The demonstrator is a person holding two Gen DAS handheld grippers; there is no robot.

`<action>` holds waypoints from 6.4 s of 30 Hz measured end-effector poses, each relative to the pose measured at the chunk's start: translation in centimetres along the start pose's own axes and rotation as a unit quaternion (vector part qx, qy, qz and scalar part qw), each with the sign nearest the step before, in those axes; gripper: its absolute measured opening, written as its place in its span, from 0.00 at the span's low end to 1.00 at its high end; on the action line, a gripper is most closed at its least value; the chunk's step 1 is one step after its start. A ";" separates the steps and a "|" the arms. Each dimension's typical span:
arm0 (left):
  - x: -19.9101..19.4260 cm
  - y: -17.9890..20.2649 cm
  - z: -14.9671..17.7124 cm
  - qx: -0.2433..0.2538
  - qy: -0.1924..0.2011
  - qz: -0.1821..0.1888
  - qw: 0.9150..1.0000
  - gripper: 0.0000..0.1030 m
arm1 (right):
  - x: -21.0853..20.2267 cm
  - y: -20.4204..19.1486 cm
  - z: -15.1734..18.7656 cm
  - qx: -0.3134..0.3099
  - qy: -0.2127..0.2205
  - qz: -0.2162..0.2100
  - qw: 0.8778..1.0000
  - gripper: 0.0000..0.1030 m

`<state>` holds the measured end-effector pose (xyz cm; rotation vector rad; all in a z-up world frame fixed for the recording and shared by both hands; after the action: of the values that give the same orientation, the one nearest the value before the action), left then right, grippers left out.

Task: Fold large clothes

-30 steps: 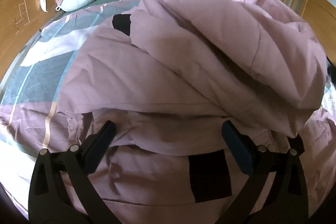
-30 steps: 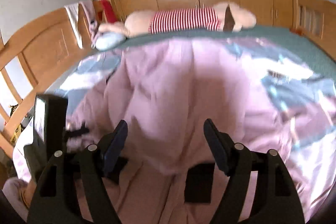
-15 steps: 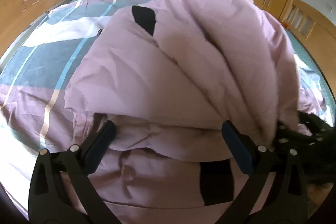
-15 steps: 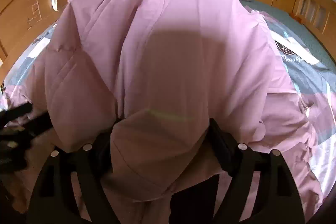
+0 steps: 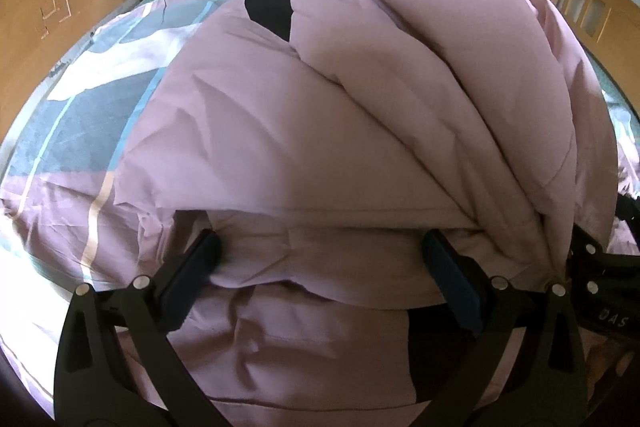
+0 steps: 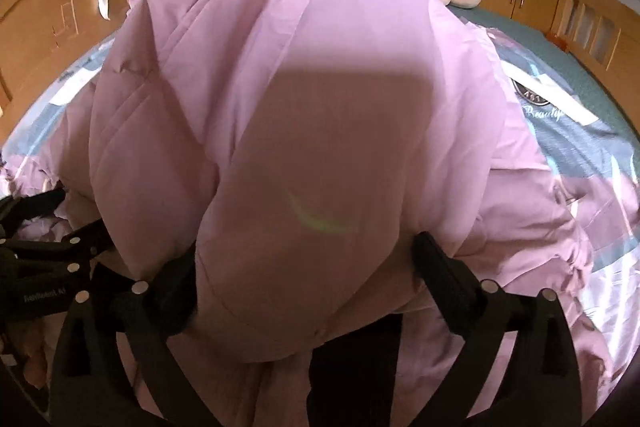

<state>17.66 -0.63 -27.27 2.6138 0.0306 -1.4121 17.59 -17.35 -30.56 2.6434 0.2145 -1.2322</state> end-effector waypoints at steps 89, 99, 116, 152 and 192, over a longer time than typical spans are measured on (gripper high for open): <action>-21.4 -16.5 7.0 -0.184 -0.111 0.462 0.860 0.16 | -26.7 14.2 6.9 0.221 0.151 -0.361 0.893 0.12; -14.9 -14.6 -12.3 -0.300 -0.047 0.444 0.843 0.20 | -13.6 25.9 -4.3 0.408 0.186 -0.278 0.850 0.11; -9.1 -9.1 0.1 -0.243 0.014 0.191 0.951 0.92 | -4.8 30.8 -0.3 0.497 0.099 -0.166 0.846 0.92; -9.4 -7.5 -0.2 -0.184 0.035 0.147 0.971 0.96 | -3.6 -1.0 -9.4 0.015 0.022 -0.049 0.998 0.29; -6.5 -3.5 -3.6 -0.033 0.049 0.051 0.997 0.98 | -8.4 12.9 -6.2 0.156 0.205 0.054 0.965 0.99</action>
<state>16.73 3.78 -20.40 2.5892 -0.0428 -1.2289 19.67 -28.55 -18.50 3.1140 -0.0666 -0.7220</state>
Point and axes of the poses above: each gripper's, at about its wrist camera, not at the fingertips, and x roughly the way its jaws point, y to its right, z to its underside, the point moved 4 cm from there along x, roughly the way its jaws point, and after that the axes turned 13 degrees about -x, right-handed, at the moved point
